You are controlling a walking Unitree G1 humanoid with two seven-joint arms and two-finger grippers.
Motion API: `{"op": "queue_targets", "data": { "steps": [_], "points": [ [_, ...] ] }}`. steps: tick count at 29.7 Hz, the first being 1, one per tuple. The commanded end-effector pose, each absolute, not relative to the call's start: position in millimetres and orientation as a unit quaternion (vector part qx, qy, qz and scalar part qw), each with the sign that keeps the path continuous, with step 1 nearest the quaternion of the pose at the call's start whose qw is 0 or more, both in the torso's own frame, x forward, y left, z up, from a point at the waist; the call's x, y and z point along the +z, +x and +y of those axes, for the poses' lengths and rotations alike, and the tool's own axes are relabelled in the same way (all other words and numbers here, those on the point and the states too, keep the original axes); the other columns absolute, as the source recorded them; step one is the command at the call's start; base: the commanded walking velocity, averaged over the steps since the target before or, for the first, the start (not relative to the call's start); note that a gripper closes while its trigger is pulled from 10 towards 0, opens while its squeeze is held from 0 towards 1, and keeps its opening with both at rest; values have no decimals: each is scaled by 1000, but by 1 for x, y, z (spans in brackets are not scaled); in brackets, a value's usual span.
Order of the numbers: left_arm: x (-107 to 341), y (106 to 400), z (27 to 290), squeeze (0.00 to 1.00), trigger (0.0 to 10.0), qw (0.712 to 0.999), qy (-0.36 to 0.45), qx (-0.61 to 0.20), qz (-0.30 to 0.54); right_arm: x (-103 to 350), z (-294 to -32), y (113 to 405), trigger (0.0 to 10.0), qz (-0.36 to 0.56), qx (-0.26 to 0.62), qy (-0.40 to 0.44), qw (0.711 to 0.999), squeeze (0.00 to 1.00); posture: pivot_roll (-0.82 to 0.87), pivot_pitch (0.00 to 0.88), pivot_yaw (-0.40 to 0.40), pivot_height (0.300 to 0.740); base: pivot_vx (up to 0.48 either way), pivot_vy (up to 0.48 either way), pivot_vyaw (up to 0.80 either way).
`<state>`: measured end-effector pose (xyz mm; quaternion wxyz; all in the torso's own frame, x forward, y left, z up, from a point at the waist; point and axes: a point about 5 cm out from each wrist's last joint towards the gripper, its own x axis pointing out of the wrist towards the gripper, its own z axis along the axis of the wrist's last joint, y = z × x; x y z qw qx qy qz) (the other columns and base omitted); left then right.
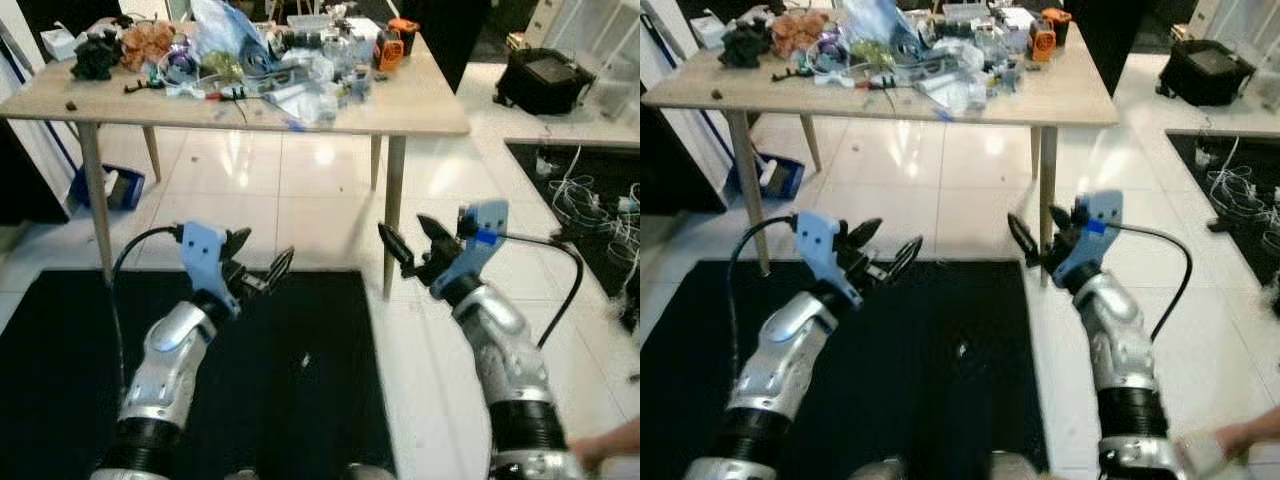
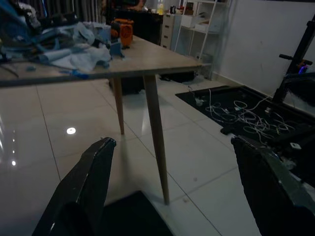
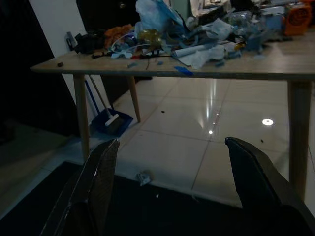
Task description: Picking trash to rubbish bin
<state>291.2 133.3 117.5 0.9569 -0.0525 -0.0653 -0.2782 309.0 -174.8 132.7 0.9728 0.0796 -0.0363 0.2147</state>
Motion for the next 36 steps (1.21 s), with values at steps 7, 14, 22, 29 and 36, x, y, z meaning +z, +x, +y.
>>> {"op": "queue_targets", "data": {
  "steps": [7, 14, 22, 29, 36],
  "points": [
    [122, 294, 126, 0, 10000, 951, -53, -297, -73, 132, -171, 309, 10000, -41, 228, 71, 970, 0, -84, 0, -16, 740, 480, 0, 0],
    [125, 296, 125, 0, 10000, 948, -55, -302, -79, 132, -170, 312, 10000, -41, 230, 70, 970, 0, -88, 0, -17, 740, 480, 0, 0],
    [127, 297, 123, 0, 10000, 946, -54, -309, -82, 132, -172, 312, 10000, -38, 228, 70, 970, 0, -89, 0, -12, 740, 480, 0, 0],
    [130, 297, 122, 0, 10000, 944, -52, -313, -85, 132, -172, 313, 10000, -37, 228, 70, 971, 0, -91, 0, -11, 740, 480, 0, 0],
    [132, 298, 120, 0, 10000, 943, -49, -317, -87, 131, -172, 314, 10000, -28, 231, 72, 970, 0, -93, 0, -12, 740, 480, 0, -114]
  ]
}}
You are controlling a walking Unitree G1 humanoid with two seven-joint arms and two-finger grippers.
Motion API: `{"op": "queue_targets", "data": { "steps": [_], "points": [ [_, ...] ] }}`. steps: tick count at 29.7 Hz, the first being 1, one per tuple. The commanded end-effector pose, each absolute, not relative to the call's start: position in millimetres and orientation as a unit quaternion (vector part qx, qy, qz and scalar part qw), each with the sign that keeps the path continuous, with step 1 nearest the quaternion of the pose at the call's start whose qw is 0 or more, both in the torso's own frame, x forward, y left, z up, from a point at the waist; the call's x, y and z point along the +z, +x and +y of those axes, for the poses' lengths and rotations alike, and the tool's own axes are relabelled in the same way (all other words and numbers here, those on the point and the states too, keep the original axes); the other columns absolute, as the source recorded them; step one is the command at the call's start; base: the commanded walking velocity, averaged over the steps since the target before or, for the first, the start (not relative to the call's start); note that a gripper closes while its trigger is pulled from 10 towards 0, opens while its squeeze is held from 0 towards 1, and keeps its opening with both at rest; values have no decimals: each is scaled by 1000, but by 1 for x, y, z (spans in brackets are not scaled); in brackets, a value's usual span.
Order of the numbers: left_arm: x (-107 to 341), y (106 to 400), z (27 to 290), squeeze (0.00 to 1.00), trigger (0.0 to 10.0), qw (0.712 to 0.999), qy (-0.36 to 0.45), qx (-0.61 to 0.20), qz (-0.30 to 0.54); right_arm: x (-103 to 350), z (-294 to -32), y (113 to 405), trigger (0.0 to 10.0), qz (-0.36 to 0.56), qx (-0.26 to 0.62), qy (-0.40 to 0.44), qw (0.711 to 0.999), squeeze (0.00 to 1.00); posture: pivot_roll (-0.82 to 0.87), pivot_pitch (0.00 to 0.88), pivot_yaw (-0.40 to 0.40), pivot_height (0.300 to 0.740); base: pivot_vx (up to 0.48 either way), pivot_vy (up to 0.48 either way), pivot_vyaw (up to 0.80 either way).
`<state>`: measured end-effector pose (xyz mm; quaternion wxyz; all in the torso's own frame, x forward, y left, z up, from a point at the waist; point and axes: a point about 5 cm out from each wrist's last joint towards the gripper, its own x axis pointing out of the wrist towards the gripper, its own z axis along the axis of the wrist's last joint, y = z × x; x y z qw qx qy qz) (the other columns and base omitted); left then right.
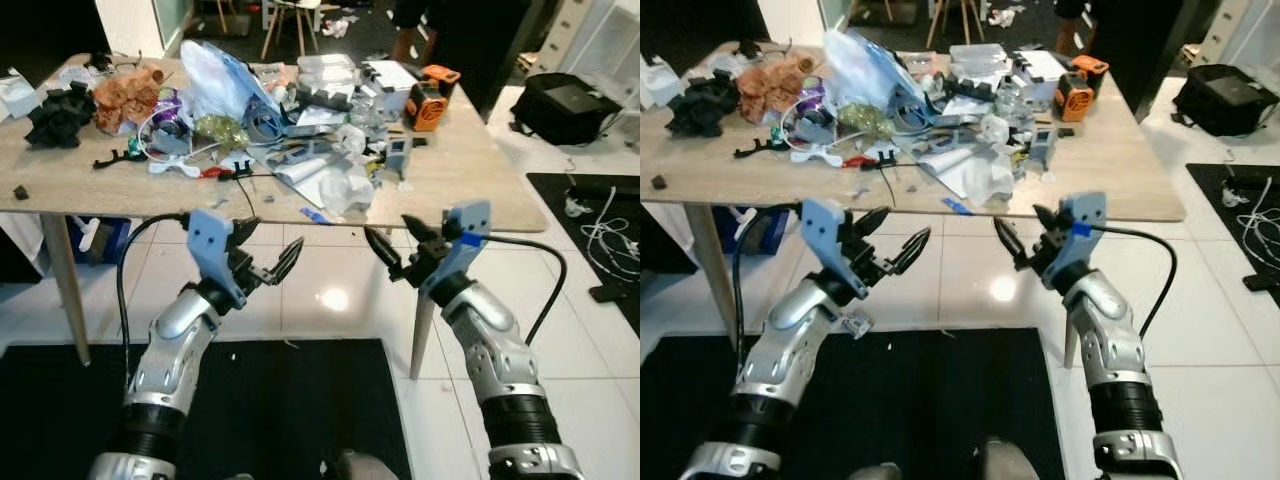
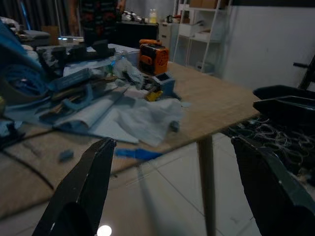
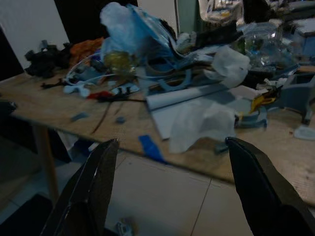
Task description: Picking trash to rubbish bin
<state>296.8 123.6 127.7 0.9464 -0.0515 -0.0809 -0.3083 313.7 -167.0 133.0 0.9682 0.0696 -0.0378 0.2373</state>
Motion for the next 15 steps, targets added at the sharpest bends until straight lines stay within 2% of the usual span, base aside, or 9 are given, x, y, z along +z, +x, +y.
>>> {"op": "queue_targets", "data": {
  "steps": [1, 4, 15],
  "points": [
    [133, 298, 120, 0, 10000, 943, -48, -318, -88, 130, -172, 314, 10000, -25, 232, 74, 970, 0, -93, 0, -12, 740, 480, 0, -800],
    [134, 299, 119, 0, 10000, 942, -47, -319, -90, 130, -171, 315, 10000, -22, 233, 74, 970, 0, -95, 0, -13, 740, 480, 0, -800],
    [136, 299, 118, 0, 10000, 942, -43, -321, -93, 130, -171, 315, 10000, -28, 229, 70, 970, 0, -94, 0, -14, 740, 480, 0, 0]
  ]
}}
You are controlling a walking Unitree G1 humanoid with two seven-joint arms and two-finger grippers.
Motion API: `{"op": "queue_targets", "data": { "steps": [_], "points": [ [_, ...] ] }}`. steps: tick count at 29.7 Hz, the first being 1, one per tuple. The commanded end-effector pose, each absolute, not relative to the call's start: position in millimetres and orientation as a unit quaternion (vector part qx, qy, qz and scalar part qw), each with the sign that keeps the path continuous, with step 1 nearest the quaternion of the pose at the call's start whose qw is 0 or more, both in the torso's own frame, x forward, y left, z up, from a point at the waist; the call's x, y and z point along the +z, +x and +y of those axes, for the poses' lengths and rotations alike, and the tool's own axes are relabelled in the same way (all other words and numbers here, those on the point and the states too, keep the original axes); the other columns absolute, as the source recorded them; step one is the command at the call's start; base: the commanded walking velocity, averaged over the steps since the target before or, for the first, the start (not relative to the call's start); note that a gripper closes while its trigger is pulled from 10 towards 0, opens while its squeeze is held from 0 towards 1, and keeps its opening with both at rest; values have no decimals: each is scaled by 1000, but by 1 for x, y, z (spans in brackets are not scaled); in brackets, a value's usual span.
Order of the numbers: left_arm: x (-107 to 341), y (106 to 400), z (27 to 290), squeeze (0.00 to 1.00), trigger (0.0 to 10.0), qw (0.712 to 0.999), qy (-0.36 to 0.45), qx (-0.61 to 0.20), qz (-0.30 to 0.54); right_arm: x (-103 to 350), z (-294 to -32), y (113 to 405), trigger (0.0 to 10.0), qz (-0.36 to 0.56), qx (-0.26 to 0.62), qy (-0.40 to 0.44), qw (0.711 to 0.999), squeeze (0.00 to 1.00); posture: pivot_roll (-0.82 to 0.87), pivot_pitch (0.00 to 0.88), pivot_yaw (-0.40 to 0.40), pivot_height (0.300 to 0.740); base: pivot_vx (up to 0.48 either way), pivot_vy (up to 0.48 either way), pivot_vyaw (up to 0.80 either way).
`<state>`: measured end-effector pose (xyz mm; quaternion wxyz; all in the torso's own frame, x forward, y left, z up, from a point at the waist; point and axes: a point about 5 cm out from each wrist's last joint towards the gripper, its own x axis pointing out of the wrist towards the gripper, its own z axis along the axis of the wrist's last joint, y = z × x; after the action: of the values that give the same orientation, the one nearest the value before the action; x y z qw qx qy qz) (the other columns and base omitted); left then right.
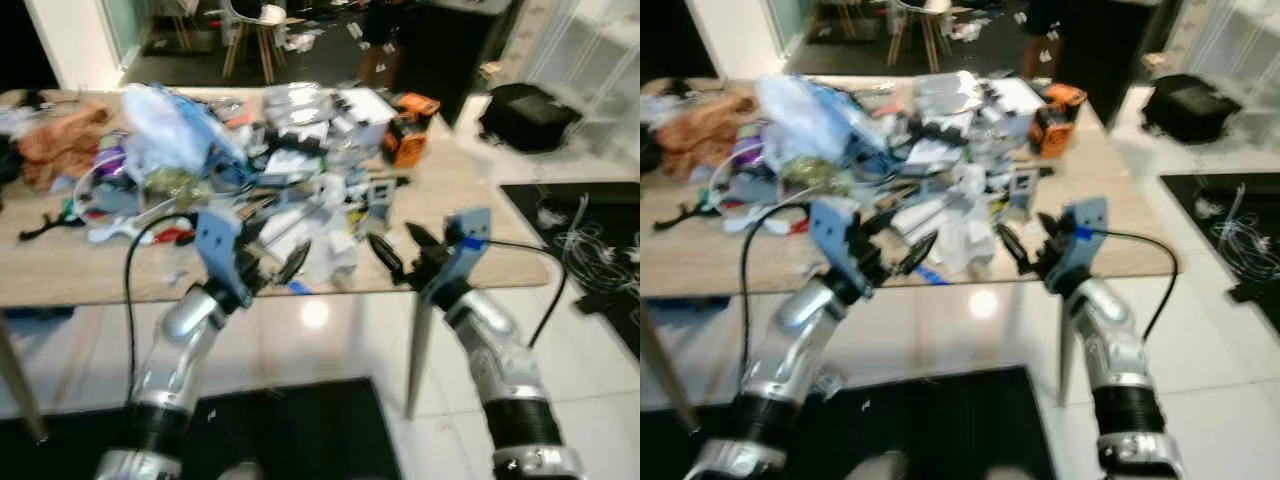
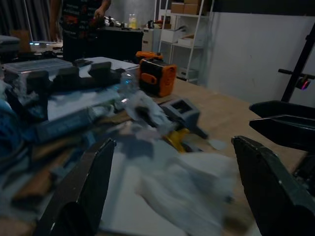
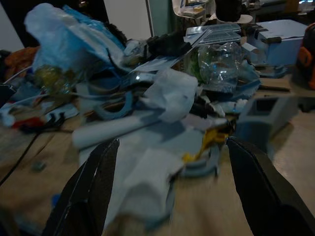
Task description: Picking trash to rubbish bin
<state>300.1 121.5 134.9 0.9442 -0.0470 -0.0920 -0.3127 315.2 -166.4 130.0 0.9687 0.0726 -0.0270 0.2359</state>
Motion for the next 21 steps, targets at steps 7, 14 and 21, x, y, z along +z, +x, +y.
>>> {"op": "queue_targets", "data": {
  "steps": [7, 14, 21],
  "points": [
    [138, 300, 116, 0, 10000, 938, -21, -334, -92, 130, -172, 314, 10000, -27, 232, 69, 970, 0, -93, 0, -16, 740, 480, 0, 0],
    [143, 298, 110, 0, 10000, 925, 9, -371, -87, 128, -195, 311, 10000, 1, 219, 38, 975, 0, -86, 0, -21, 740, 56, 0, 0],
    [139, 297, 108, 0, 10000, 917, 9, -393, -63, 130, -223, 312, 10000, 12, 161, 25, 987, 0, -95, 0, -16, 740, 0, 0, 0]
  ]
}}
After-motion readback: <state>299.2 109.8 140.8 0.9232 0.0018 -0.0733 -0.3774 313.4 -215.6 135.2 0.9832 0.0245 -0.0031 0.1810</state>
